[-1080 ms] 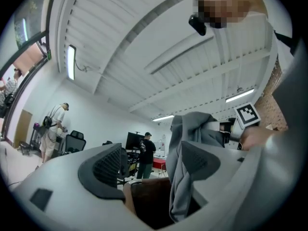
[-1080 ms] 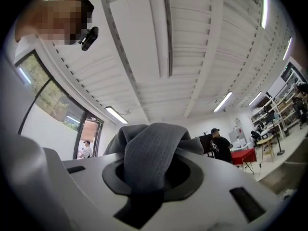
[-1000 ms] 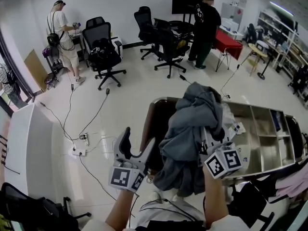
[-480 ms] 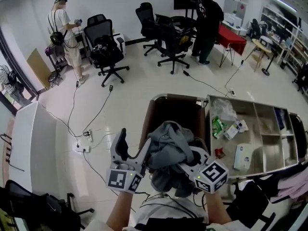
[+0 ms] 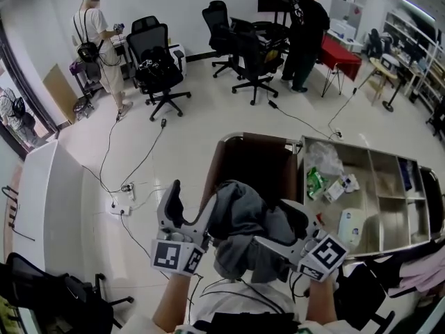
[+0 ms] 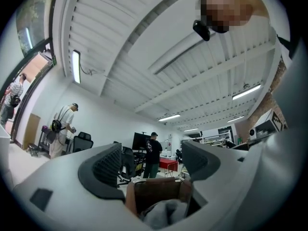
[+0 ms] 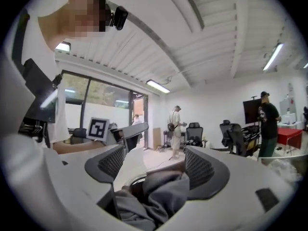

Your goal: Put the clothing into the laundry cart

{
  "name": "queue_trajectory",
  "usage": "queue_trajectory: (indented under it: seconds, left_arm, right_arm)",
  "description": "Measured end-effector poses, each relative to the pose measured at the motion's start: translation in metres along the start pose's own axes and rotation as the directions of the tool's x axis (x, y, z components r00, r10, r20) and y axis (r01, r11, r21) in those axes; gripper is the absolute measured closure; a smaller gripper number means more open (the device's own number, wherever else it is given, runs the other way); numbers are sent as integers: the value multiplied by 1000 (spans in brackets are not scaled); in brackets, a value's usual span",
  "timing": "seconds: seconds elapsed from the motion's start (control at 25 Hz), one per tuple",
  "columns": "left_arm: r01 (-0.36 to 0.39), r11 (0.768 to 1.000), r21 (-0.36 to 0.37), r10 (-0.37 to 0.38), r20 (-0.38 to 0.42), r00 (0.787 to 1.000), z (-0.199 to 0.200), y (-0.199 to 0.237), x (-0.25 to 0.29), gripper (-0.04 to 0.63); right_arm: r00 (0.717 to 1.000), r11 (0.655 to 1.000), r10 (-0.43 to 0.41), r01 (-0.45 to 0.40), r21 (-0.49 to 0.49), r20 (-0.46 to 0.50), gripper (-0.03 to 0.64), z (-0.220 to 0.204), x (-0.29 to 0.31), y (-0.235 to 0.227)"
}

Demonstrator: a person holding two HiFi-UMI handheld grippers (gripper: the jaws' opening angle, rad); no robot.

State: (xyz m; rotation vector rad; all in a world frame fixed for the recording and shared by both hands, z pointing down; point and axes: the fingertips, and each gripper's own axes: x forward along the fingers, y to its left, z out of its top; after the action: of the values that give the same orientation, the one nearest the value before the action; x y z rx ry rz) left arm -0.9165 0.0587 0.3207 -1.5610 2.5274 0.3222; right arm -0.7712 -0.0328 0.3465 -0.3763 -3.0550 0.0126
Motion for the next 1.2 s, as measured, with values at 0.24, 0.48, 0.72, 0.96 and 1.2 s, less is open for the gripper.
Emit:
queue_trajectory:
  seconds: [0.24,0.48,0.72,0.96,1.2]
  left_arm:
    - [26,1000,-1,-26,-3,1000,-2,-14,3,216]
    - [42,999,18,-41,-9,999,-6,-24,6,216]
    - [51,996,73,-48,-37,998,-13,-34,6,216]
    - [29,993,114,-19,-88,996,-26,-40,5,216]
    - [5,996,92,6,-123,992,-44,-50,5,216]
  right_arm:
    - [965,976,-219,219,13,146,186,21,-18,-40]
    - [940,955,-288,295,-13,185,186,25,-26,-50]
    - [898,923,-380,384,26,224,187,28,-37,-65]
    - [812,829,-547,559,-4,201,187,21,-62,-87]
    - [725,733,-679,678,53,113,189,-2,-77,-104]
